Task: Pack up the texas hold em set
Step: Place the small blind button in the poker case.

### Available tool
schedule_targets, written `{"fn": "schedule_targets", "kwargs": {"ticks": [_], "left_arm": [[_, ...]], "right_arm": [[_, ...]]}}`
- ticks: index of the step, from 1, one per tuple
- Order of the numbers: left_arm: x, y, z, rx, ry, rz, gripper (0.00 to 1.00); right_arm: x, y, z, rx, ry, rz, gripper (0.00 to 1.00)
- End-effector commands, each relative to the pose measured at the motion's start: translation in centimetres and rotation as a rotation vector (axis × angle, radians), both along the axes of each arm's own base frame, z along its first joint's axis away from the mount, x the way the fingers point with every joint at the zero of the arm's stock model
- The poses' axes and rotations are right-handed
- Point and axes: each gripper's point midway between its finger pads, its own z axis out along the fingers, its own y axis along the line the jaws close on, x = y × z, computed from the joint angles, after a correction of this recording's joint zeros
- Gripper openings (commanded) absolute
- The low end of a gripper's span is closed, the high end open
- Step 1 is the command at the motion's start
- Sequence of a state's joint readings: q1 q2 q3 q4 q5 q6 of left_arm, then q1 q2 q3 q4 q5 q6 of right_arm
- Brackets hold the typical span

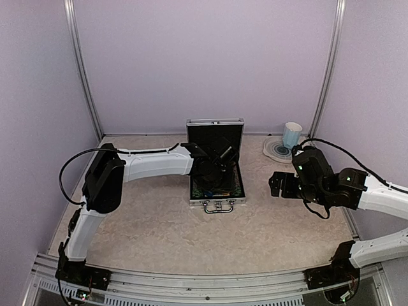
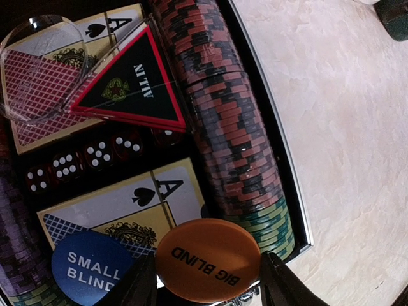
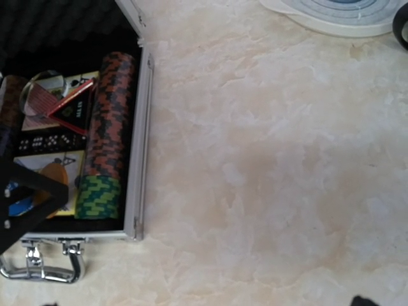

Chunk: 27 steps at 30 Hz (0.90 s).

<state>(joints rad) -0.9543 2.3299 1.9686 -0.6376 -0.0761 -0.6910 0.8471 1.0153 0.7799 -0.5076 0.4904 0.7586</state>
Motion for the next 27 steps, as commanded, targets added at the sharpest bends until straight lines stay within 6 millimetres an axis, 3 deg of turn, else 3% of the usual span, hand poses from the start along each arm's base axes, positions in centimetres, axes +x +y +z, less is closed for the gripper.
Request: {"fn": "schedule_targets", "kwargs": {"ticks": [1,14,18,22,27], "left_arm": [[1.1,0.4,0.2,0.013,-0.028,0.034,0.55],[1.1,0.6,-0.1,0.011,-0.022,0.041,0.60],[0.8,0.7,1.6,-0.020,-0.030,0.040,0.66],[-0.1,1.2,4.6,-0.048,-0.063,0.024,0.72],[-2.0,3.0,6.6,-0.053,-0.095,0.000,0.81]], "right_arm": [[0.2,-0.6,-0.1,-0.013,-0.006,-0.019,0.99],[0.2,-0.4,-0.3,-0.016,-0.003,-0.011,0.99],[0.2,-0.3,-0.6,-0.016,0.005,-0.004,0.99],[0.1,-0.3,-0.8,-0.020,0.005,0.001,0.99],[-0.2,-0.2,-0.7,-0.005,-0.004,0.023,0.99]]}}
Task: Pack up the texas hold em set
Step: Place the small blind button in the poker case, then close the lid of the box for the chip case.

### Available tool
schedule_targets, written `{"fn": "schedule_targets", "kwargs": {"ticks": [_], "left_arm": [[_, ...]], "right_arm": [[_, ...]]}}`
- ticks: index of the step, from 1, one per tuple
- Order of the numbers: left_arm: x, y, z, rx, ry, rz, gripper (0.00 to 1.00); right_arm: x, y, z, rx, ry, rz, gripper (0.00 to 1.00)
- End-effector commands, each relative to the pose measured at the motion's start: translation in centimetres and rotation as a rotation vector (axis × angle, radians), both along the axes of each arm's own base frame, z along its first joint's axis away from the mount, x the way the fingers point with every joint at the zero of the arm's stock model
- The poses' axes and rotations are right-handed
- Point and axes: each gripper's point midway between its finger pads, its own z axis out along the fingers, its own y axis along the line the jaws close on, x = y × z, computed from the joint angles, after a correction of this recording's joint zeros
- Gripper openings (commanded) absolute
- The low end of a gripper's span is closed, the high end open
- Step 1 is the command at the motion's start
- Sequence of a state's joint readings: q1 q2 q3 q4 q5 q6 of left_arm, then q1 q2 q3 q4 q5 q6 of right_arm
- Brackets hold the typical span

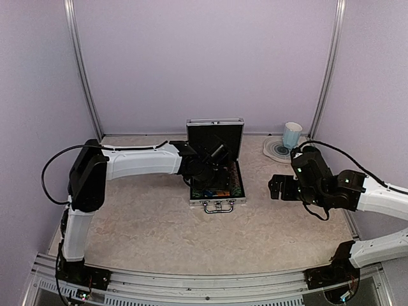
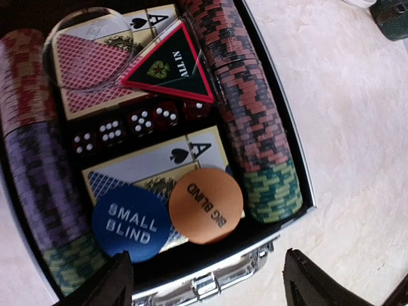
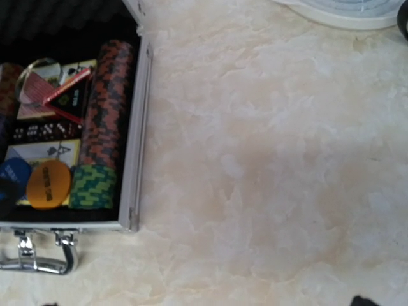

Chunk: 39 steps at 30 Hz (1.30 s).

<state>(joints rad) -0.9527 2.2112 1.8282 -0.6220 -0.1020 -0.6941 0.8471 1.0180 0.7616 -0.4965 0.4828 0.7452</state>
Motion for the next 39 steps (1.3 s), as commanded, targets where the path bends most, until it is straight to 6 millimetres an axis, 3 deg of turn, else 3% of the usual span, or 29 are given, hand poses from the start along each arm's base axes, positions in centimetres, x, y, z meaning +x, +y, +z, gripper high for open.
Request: {"fn": "schedule_targets", "kwargs": {"ticks": [1,2,3,8,12,17,21,24,29,39], "left_arm": [[-1.4,1.3,5.1,-0.062,-0.081,-0.022,0.89],[-1.7,1.9,5.9,-0.071,-0.095,-0.023,0.97],[-2.0,2.3,6.1,-0.070,-0.101,-0.028,0.99],[-2.8,5.1,9.2,-0.062,-0.179,-0.029,0.99],[-2.5,6.7,13.5,-0.089,-0.274,-0.014,0.99],[-0.3,8.0,19.4,-0.211,-0.354,0.016,0.99],[1.3,8.0,24.4,-0.395,-0.422,0.007,0.99],[2.1,8.0,27.1,-0.513,-0.479,-0.014,0.99],[3.8,7.6,29.5,-0.579,-0.563,-0.046,0.99],[9.0,7.6,30.4,-0.558,-0.645,-0.057,0.97]], "right_arm": [[-0.1,-0.2,-0.1,0.011,-0.010,0.010,0.99],[-0.1,-0.2,-0.3,0.010,-0.006,0.013,0.99],[-0.1,-0.1,-0.4,0.009,-0.002,0.016,0.99],[-0.2,0.5,-1.1,0.038,0.011,0.039,0.99],[-0.2,1.1,-1.4,0.069,0.017,0.058,0.99],[0.0,1.7,-1.5,0.106,0.024,0.075,0.99],[0.1,2.6,-1.8,0.176,0.033,0.105,0.99],[0.0,2.8,-2.2,0.208,0.049,0.113,0.99],[-0.3,2.5,-2.4,0.258,0.052,0.102,0.99],[-0.5,2.5,-3.2,0.285,0.056,0.098,0.99]]}}
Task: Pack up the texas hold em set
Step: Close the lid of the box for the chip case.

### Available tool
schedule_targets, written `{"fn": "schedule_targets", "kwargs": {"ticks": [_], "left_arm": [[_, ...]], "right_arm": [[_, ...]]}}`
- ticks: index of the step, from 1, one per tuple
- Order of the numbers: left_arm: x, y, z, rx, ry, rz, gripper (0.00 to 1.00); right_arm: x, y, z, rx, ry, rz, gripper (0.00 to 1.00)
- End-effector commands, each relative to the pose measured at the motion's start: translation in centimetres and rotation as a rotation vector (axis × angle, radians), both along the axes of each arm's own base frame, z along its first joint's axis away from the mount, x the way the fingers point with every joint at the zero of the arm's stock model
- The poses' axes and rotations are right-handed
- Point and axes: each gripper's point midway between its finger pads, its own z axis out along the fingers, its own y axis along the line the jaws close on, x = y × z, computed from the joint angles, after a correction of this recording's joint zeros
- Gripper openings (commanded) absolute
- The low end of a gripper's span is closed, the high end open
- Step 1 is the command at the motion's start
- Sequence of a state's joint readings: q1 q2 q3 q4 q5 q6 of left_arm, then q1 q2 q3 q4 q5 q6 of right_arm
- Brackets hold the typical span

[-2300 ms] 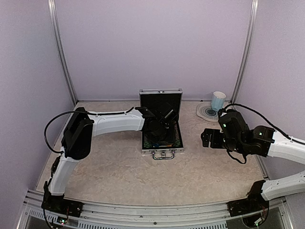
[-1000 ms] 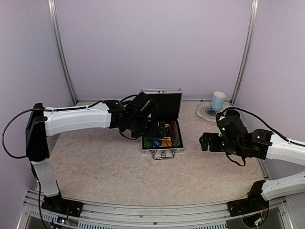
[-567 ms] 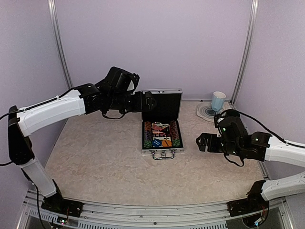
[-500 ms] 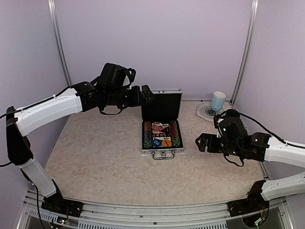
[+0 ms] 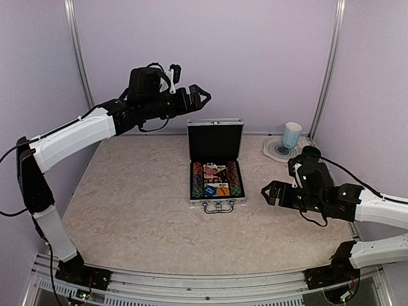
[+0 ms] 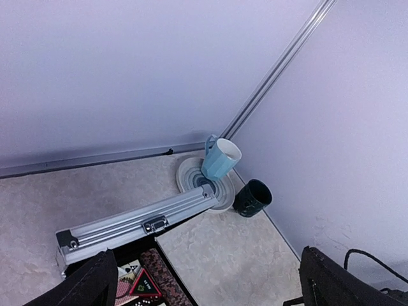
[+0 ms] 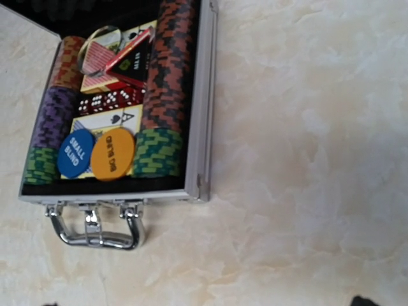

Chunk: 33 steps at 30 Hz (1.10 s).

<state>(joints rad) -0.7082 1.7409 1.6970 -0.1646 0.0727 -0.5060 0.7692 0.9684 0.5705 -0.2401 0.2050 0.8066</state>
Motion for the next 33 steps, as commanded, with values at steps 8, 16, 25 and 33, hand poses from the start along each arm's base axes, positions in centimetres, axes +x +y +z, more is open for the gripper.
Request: {"fn": "schedule_targets", "kwargs": {"ticks": [8,16,25,33], "left_arm": [[5.7,1.4,1.4,-0.054,-0.116,-0.014,0.88],[9.5,1.6,-1.2,-0.070,-0.070,-0.055,0.69],[11.6,1.1,-5.8,-0.058,0.013,-0.128,0.55],[12.1,1.6,-8.6,-0.030,0.054,-0.126,0.52]], "right_arm": [[1.4,2.0,0.4,0.062,-0.046,0.038,0.95],[3.4,3.4,1.6,0.139,-0.128,0.086,0.75],[6.1,6.2,1.2,0.293,-0.108,0.230,0.56],[7.6,7.6,-0.1,0.322,-0.072,0.301,0.45]]}}
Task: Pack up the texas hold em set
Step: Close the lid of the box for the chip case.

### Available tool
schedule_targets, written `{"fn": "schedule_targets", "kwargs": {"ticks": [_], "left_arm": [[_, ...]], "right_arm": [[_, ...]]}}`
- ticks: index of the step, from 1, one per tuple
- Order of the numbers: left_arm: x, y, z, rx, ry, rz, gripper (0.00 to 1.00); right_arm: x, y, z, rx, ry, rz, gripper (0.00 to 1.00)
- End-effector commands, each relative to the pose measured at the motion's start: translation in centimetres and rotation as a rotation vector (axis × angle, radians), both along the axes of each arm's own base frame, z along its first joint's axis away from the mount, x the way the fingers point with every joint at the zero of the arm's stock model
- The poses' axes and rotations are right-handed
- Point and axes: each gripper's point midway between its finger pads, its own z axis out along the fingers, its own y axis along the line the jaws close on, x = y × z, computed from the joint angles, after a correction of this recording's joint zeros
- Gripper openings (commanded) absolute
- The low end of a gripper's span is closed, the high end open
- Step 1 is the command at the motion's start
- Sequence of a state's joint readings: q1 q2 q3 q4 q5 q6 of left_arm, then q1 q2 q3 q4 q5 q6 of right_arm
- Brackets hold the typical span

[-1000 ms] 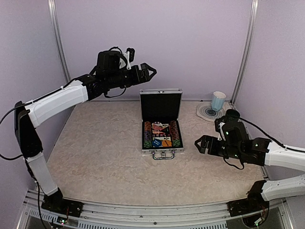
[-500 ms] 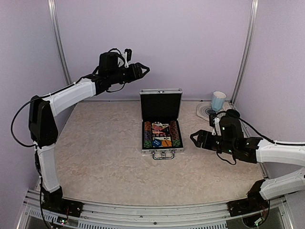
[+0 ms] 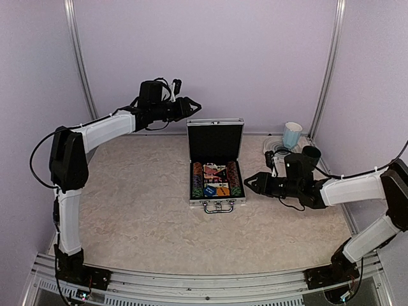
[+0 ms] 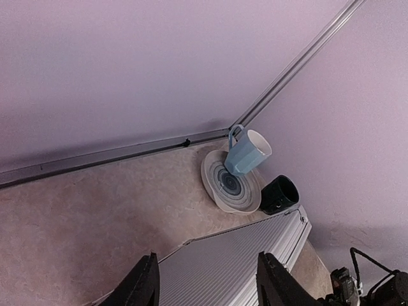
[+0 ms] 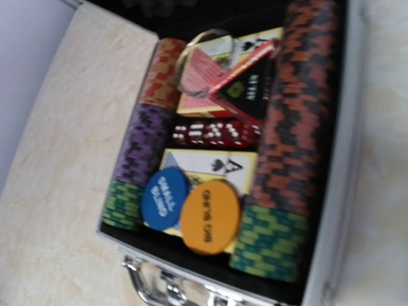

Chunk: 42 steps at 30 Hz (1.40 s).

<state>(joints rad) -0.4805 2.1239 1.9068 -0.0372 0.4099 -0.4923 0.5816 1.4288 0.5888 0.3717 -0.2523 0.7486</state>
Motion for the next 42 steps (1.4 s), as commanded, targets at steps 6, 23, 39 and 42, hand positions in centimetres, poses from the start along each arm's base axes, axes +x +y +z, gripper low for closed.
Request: {"fn": "schedule_targets", "kwargs": {"ticks": [6,23,39,42], "left_arm": [[-0.5,-0.1,-0.8,-0.014,0.013,-0.045,0.50],[-3.2,-1.5,-1.6,-0.032,0.040,-0.103,0.49],[-6.5,-1.3,0.1,-0.043,0.037,-0.110,0.50],[-7.2,-0.8,0.8,-0.049,0.030,-0.094,0.51]], "right_arm": [[1.7,0.5,1.7,0.177,-0.030,0.087,0.42],[3.4,1.3,0.0,0.364,0.094,0.153,0.35],[2.6,1.4,-2.6,0.468,0.214,0.150,0.35],[1.7,0.9,-3.4,0.494,0.253,0.120,0.35]]}}
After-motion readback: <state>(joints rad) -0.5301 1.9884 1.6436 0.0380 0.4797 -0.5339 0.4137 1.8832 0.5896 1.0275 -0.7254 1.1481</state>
